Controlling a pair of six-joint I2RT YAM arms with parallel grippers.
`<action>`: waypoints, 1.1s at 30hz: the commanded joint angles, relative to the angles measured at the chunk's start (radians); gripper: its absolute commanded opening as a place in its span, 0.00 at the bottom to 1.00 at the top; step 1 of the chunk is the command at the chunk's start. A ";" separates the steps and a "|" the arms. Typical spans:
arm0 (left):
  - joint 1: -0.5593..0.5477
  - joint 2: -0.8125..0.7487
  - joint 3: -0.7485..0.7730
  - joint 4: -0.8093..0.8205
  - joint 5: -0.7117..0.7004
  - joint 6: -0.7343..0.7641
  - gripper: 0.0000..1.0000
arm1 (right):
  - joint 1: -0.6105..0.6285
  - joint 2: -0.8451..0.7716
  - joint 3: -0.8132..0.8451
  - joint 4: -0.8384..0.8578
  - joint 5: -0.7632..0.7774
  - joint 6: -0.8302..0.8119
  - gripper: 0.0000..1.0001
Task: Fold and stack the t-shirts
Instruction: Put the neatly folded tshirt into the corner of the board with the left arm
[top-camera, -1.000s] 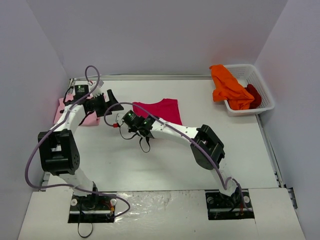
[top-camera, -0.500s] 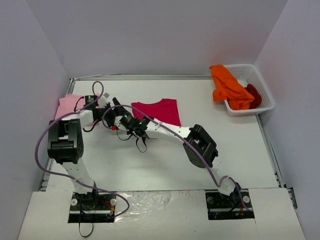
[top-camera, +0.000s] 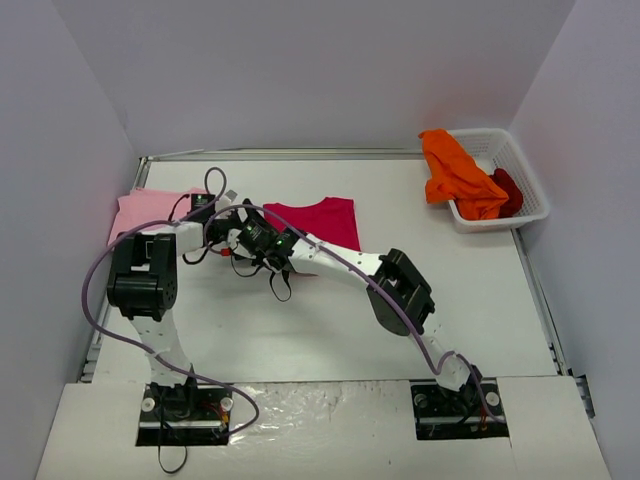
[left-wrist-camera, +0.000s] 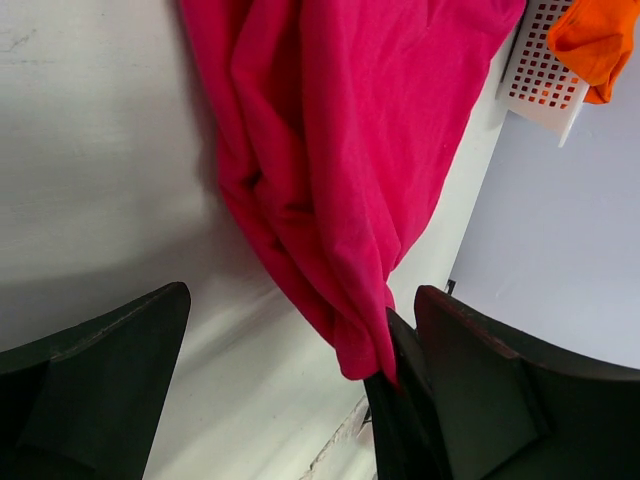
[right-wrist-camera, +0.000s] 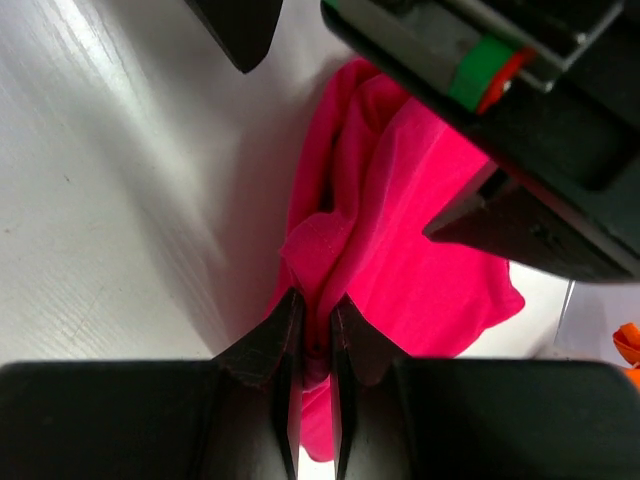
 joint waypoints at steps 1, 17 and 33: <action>-0.011 0.000 0.030 0.026 -0.017 -0.022 0.94 | 0.014 0.007 0.055 -0.030 0.020 0.007 0.00; -0.057 0.078 0.096 0.009 -0.020 -0.009 0.94 | 0.025 0.021 0.096 -0.049 0.027 0.010 0.00; -0.082 0.118 0.122 0.006 -0.011 -0.009 0.94 | 0.028 0.013 0.141 -0.066 0.036 0.011 0.00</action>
